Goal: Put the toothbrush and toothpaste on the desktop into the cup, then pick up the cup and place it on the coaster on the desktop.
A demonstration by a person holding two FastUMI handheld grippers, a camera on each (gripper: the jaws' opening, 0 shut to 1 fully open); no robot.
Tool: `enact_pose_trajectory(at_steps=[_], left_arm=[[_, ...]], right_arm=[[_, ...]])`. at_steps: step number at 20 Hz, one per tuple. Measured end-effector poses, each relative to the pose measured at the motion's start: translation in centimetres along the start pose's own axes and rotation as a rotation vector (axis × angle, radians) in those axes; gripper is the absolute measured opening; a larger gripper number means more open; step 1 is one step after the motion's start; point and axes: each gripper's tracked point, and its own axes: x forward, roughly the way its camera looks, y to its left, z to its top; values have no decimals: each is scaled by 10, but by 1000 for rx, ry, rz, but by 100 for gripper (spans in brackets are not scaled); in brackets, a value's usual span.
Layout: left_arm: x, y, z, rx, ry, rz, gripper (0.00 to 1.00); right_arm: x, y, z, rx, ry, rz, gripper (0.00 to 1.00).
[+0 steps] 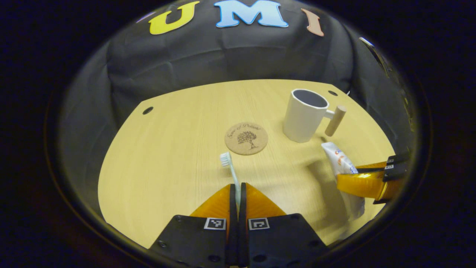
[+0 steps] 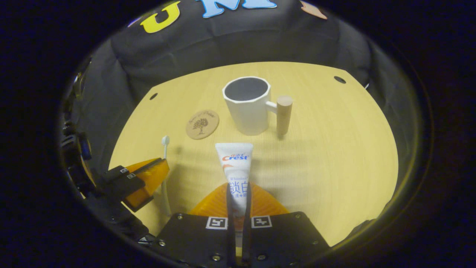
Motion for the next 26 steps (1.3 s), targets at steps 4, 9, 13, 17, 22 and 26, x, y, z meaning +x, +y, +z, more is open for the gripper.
enact_pose_trajectory(at_steps=[4, 9, 13, 17, 22, 26], left_arm=[[-12, 9, 26, -14, -64, 4, 8], [-25, 16, 59, -38, -126, -1, 9], [-30, 17, 78, -54, -161, -12, 8], [-36, 18, 88, -52, -185, -21, 8], [-45, 18, 90, -53, -191, -29, 7], [-47, 20, 89, -59, -187, -21, 7]], right_arm=[[-29, 11, 38, 16, -97, 46, 8], [-53, 15, 112, 79, -254, 74, 9], [-47, 10, 170, 126, -378, 81, 8], [-23, 4, 209, 207, -445, 102, 8], [10, -5, 237, 265, -499, 97, 8], [33, -12, 239, 275, -493, 59, 9]])
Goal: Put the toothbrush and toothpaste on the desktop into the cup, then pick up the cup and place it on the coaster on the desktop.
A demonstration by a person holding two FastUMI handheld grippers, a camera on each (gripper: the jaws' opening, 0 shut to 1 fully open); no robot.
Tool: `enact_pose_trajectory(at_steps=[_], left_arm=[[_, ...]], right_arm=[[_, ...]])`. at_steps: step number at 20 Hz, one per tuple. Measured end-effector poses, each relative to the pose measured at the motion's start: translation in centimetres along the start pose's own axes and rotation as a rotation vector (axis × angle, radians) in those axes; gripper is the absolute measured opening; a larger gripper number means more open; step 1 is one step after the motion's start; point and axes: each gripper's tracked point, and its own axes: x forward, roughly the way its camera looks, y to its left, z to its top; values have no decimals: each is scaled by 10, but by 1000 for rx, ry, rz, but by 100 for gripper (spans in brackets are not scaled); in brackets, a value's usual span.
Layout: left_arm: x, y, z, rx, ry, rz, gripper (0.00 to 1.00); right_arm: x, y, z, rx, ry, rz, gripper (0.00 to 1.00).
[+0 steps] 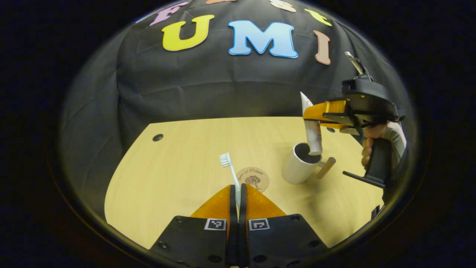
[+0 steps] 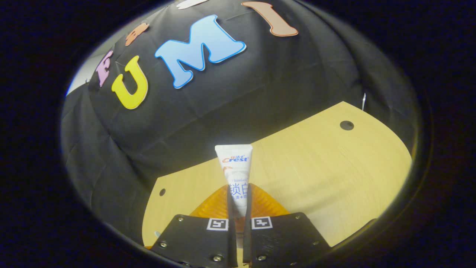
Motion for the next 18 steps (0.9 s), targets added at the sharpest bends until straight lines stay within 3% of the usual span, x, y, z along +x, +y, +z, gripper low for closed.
enact_pose_trajectory(at_steps=[13, 17, 18], left_arm=[[-7, 10, 7, 10, -9, 29, 8], [-10, 6, 16, 19, -15, 27, 8], [-11, 5, 15, 18, -19, 27, 8]], right_arm=[[16, -13, -19, -203, -149, -79, 12], [16, -14, -26, -260, -191, -94, 9], [12, -13, -28, -267, -196, -86, 13]])
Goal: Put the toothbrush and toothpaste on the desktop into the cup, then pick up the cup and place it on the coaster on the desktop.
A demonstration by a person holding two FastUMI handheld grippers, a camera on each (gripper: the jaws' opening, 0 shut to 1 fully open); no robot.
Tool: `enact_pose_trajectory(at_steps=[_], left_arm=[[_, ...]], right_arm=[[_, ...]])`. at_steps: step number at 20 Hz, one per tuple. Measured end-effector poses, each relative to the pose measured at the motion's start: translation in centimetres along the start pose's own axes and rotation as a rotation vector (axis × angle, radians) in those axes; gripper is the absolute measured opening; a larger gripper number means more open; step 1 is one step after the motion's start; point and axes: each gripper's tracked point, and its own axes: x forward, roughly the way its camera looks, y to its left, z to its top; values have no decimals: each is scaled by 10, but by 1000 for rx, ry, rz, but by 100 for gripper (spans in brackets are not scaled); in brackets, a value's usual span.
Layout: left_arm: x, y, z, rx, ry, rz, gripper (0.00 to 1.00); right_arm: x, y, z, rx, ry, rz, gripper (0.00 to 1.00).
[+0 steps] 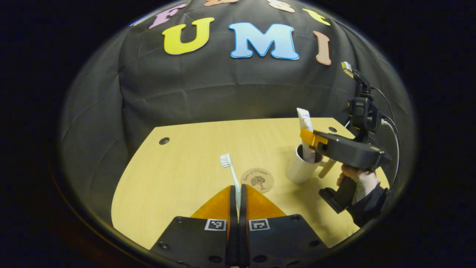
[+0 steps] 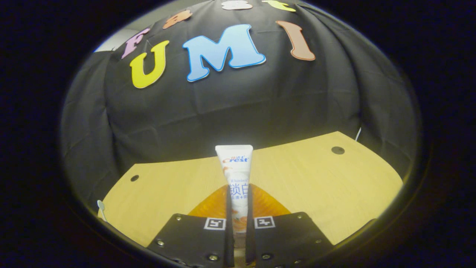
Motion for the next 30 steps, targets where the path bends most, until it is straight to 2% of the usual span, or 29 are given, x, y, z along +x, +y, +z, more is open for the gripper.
enact_pose_trajectory(at_steps=[1, 2, 4, 5, 6, 8, 10, 11, 16, 20, 30], left_arm=[[-1, 0, -3, -1, -2, -2, 8], [-3, -2, -3, -1, -6, -4, 8], [-4, -4, 0, 1, -15, -5, 8], [-6, -5, 2, 2, -20, -5, 8], [-7, -6, 3, 2, -25, -7, 8], [-10, -8, 4, 1, -32, -7, 8], [-12, -11, 7, 2, -41, -11, 8], [-13, -12, 8, 7, -46, -12, 8], [-14, -22, 28, 39, -98, -25, 8], [-6, -36, 48, 75, -143, -51, 8], [20, -96, 100, 213, -337, -135, 8]], right_arm=[[-3, 0, -2, -10, 7, 2, 16], [-8, 2, -6, -21, 22, 6, 23], [-17, 4, -13, -51, 43, 19, 29], [-19, 3, -19, -68, 60, 18, 28], [-24, 3, -21, -75, 67, 25, 37], [-31, 0, -22, -74, 69, 16, 37], [-35, 5, -21, -58, 78, 40, 67], [-40, 4, -16, -62, 71, 36, 73], [-66, -5, 25, -17, 7, 41, 76], [-87, -30, 47, 0, -27, -6, 76], [-128, -105, 26, -72, 83, -175, 76]])
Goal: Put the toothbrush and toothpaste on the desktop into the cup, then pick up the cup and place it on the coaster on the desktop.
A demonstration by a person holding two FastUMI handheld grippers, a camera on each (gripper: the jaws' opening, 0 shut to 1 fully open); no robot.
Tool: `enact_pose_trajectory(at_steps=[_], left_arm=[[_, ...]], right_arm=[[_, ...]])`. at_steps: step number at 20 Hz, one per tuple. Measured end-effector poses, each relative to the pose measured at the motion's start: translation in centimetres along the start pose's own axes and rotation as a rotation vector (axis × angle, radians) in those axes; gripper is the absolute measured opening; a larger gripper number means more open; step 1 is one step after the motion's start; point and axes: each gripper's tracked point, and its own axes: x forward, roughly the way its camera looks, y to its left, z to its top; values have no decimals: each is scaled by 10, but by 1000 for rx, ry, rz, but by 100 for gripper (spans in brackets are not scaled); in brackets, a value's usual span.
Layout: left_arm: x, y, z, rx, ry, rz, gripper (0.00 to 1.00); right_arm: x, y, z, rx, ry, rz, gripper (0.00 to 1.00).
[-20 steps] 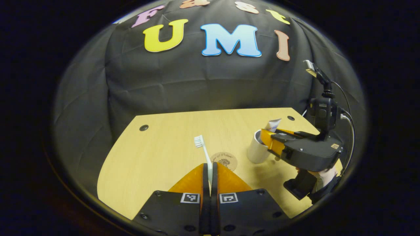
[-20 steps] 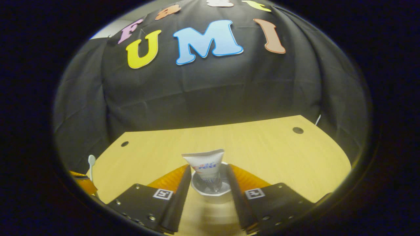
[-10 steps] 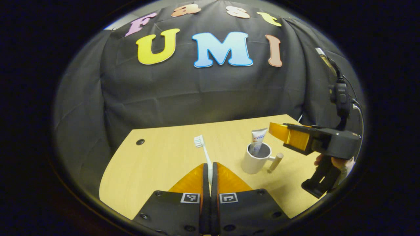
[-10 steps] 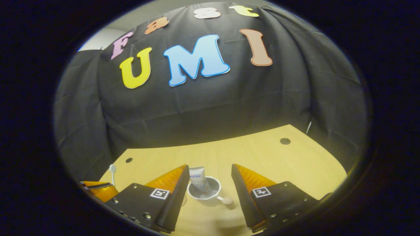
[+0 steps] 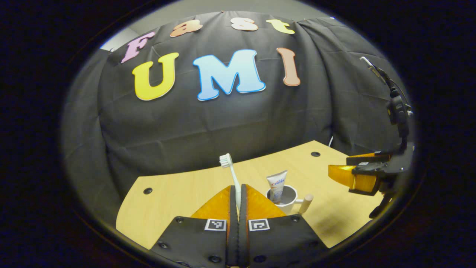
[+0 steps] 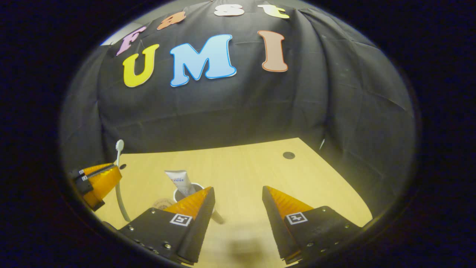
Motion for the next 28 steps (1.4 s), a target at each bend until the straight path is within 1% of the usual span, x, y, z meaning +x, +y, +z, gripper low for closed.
enact_pose_trajectory(at_steps=[3, 6, 8, 11, 12, 13, 14, 15, 18, 19, 22, 28], left_arm=[[12, -22, 17, 43, -75, -38, 7], [21, -46, 30, 124, -158, -68, 7], [30, -61, 34, 159, -200, -89, 7], [43, -76, 31, 194, -240, -98, 6], [48, -79, 32, 212, -255, -94, 7], [53, -80, 35, 232, -274, -89, 6], [59, -83, 35, 253, -296, -90, 7], [63, -88, 34, 281, -312, -91, 7], [69, -100, 21, 349, -344, -98, 7], [73, -102, 16, 361, -347, -99, 7], [89, -108, 9, 354, -347, -106, 7], [109, -114, 6, 344, -372, -128, 7]], right_arm=[[-9, -11, -5, 7, 31, -35, 76], [-15, -20, -13, 27, 51, -66, 76], [-19, -26, -20, 42, 68, -87, 77], [-27, -43, -35, 74, 103, -128, 76], [-29, -49, -42, 89, 119, -143, 76], [-32, -56, -47, 106, 131, -160, 76], [-33, -62, -52, 122, 145, -175, 77], [-35, -66, -56, 136, 157, -186, 76], [-41, -75, -64, 137, 179, -213, 75], [-42, -76, -66, 128, 186, -214, 76], [-41, -75, -69, 115, 201, -208, 76], [-42, -75, -69, 149, 209, -209, 76]])
